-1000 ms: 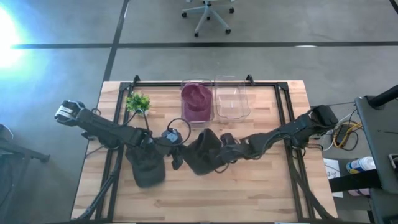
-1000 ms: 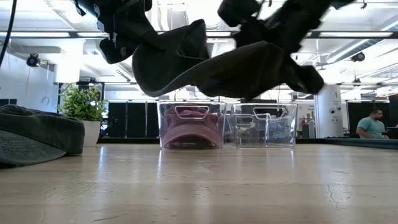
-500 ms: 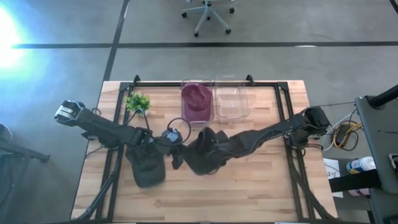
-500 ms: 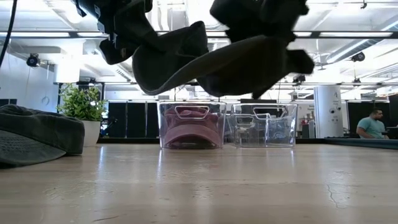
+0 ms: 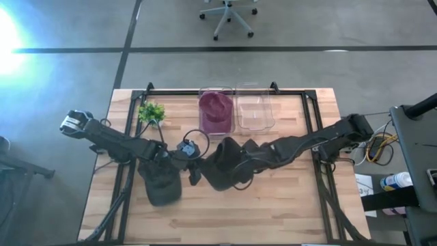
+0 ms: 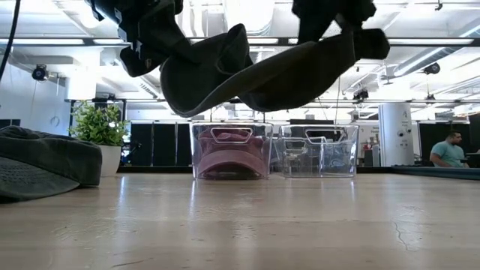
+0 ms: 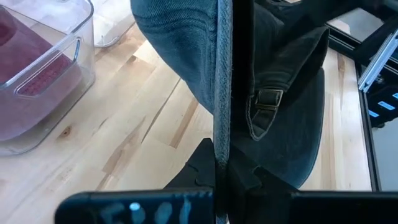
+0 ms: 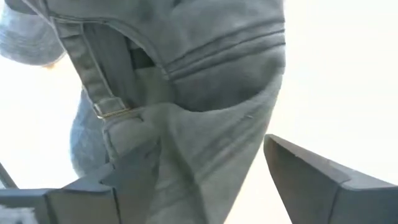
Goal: Pick & Place hat
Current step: Put the right black cap into the right transparent bin
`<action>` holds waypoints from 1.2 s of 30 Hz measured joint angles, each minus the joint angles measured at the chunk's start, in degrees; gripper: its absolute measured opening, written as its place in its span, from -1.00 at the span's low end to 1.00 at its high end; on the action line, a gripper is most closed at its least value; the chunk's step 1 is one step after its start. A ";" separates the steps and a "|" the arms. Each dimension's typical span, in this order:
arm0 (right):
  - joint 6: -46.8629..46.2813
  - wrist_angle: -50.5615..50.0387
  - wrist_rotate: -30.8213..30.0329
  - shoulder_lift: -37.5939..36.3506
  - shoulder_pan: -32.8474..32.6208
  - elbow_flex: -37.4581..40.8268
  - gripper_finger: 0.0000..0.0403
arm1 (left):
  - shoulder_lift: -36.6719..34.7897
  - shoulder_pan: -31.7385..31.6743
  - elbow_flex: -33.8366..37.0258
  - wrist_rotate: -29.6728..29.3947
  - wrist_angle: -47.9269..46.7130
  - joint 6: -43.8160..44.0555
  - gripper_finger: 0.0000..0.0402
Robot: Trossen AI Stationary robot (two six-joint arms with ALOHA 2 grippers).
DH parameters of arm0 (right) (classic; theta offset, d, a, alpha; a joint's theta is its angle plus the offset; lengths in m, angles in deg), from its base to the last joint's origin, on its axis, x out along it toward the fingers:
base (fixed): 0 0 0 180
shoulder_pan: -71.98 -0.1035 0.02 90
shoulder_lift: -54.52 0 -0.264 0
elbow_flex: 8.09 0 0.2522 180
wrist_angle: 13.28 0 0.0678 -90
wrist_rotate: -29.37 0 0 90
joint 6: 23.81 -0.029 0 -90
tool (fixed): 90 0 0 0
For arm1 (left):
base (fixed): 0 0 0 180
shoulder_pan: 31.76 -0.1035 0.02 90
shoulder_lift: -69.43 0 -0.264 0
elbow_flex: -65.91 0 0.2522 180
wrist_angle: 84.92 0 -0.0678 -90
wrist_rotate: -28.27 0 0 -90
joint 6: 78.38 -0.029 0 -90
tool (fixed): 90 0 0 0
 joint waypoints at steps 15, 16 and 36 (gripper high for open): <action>-4.77 -12.90 3.72 -6.62 -0.41 3.14 0.50 | 1.81 0.00 0.13 -3.31 -0.90 9.44 -0.97; -5.34 -12.29 4.12 -6.62 -0.55 3.62 0.50 | 2.37 0.05 0.13 -4.04 -1.82 11.57 -0.97; -11.59 4.46 7.10 -6.38 -1.04 9.28 0.45 | 15.37 4.27 0.34 -13.90 3.38 29.40 -0.67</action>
